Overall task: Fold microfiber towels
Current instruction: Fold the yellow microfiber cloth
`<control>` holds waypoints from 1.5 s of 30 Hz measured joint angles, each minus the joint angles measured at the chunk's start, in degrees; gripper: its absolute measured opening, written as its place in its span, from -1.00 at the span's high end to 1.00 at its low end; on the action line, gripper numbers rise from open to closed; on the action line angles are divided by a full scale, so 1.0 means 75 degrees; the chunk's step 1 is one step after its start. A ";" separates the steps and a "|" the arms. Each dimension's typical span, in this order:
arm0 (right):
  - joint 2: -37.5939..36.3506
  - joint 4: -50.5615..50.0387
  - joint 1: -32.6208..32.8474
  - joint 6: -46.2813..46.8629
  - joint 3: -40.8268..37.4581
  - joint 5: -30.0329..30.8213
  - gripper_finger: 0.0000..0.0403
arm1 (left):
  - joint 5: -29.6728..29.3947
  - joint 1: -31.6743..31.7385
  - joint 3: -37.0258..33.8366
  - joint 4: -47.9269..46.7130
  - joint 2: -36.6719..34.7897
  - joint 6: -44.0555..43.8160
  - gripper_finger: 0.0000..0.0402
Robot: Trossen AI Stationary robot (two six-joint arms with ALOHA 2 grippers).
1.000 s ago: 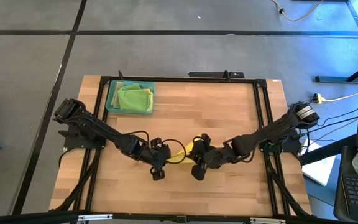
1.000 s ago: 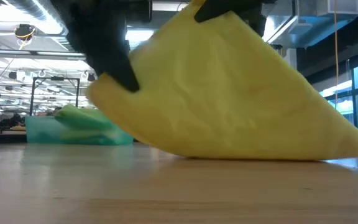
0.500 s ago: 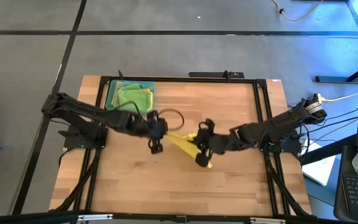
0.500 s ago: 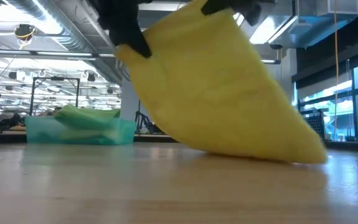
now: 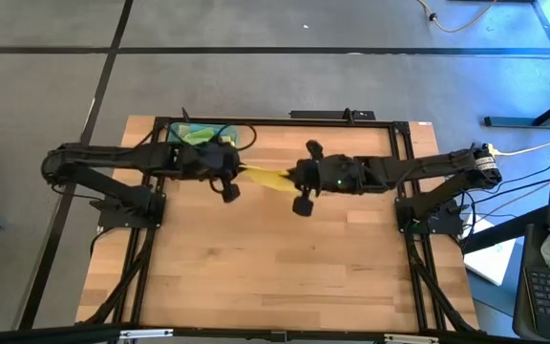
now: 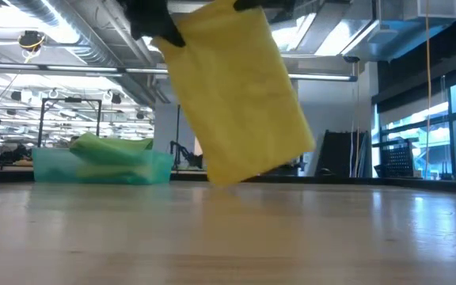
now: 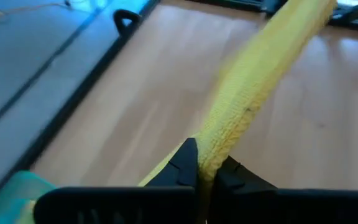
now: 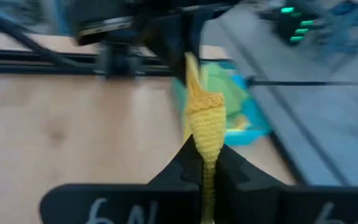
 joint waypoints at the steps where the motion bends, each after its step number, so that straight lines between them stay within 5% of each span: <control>1: 0.0000 -0.0063 -0.0009 0.0211 -0.0014 -0.0402 0.94 | 0.0082 -0.0110 0.0000 -0.0066 -0.0044 -0.0179 1.00; 7: 0.0258 -0.0477 0.0469 0.2058 -0.0751 -0.2059 0.96 | 0.0833 -0.1251 -0.0023 -0.0570 0.0385 -0.1120 1.00; 20: 0.0916 0.2223 0.2082 0.5031 -0.3153 -0.3043 0.96 | 0.2130 -0.3148 -0.0414 0.1845 0.3378 -0.2260 1.00; 36: 0.0921 0.1604 0.2483 0.6586 -0.3480 -0.0663 0.96 | 0.2197 -0.1715 -0.0431 0.2342 0.3520 -0.1082 1.00; 45: 0.0915 0.0869 0.1878 0.6564 -0.3477 -0.0362 0.95 | 0.2598 -0.1016 -0.0431 0.2312 0.3509 -0.0500 1.00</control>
